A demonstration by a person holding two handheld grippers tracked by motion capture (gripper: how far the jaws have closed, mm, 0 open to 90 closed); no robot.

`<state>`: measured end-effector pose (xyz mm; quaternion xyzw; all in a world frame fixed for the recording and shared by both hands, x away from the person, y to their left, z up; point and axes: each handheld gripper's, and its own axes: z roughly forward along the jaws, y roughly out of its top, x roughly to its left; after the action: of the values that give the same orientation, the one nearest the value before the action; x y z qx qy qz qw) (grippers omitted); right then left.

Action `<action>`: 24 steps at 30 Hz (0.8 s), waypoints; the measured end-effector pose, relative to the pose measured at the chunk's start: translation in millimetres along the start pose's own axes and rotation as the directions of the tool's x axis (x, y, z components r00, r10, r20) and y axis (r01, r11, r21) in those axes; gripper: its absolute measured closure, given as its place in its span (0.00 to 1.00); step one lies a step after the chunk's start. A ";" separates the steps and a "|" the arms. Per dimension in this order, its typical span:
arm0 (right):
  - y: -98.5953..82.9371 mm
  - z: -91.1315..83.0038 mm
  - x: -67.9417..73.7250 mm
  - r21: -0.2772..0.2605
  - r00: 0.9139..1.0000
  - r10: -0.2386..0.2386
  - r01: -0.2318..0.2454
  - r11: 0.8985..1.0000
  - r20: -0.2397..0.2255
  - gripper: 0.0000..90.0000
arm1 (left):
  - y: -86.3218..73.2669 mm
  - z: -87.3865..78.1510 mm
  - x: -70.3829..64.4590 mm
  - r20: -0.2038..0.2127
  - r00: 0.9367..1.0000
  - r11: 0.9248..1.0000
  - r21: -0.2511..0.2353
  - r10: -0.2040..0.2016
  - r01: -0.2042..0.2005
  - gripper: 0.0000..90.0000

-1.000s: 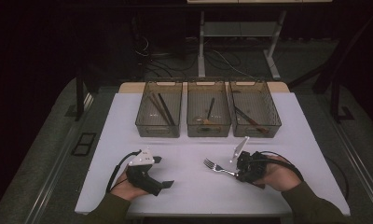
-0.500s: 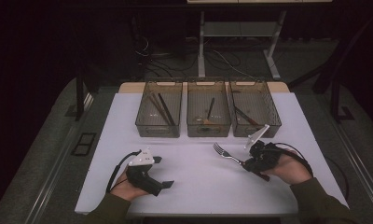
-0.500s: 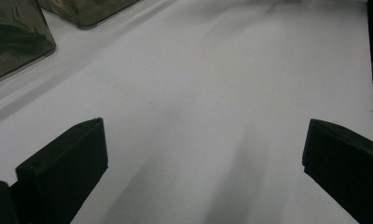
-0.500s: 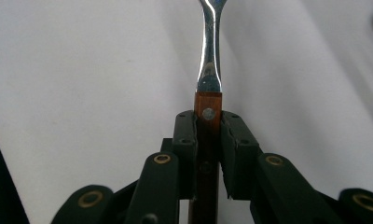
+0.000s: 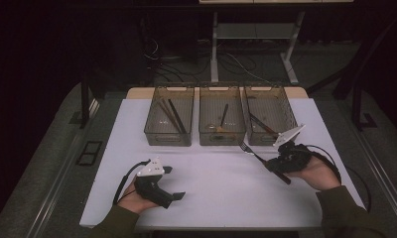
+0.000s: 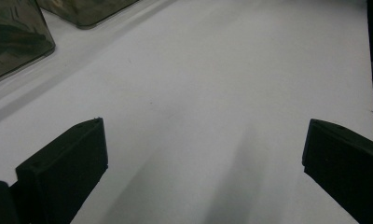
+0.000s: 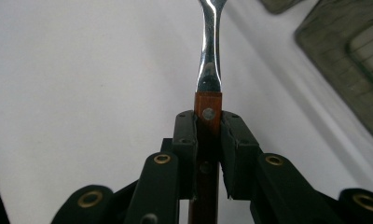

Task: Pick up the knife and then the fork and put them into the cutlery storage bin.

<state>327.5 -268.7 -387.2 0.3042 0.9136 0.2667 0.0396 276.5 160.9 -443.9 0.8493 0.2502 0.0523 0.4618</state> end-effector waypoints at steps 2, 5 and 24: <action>-1.0 -3.4 -3.1 -0.021 1.000 0.006 -0.006 1.000 0.002 0.86 | 0.0 0.0 -0.1 0.000 1.000 1.000 -0.001 0.000 0.000 0.00; -1.8 -8.8 -8.3 -0.049 1.000 0.016 -0.016 0.999 0.008 0.86 | 0.0 0.1 0.1 0.001 1.000 1.000 0.001 0.001 -0.001 0.00; 6.7 -31.6 -47.8 -0.153 0.993 0.113 -0.106 0.983 0.043 0.86 | -0.3 0.7 1.1 0.000 1.000 1.000 0.008 -0.002 0.002 0.00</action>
<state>362.5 -306.5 -361.1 0.3569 0.8716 0.3286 0.0710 277.5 161.0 -444.7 0.8508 0.2515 0.0509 0.4586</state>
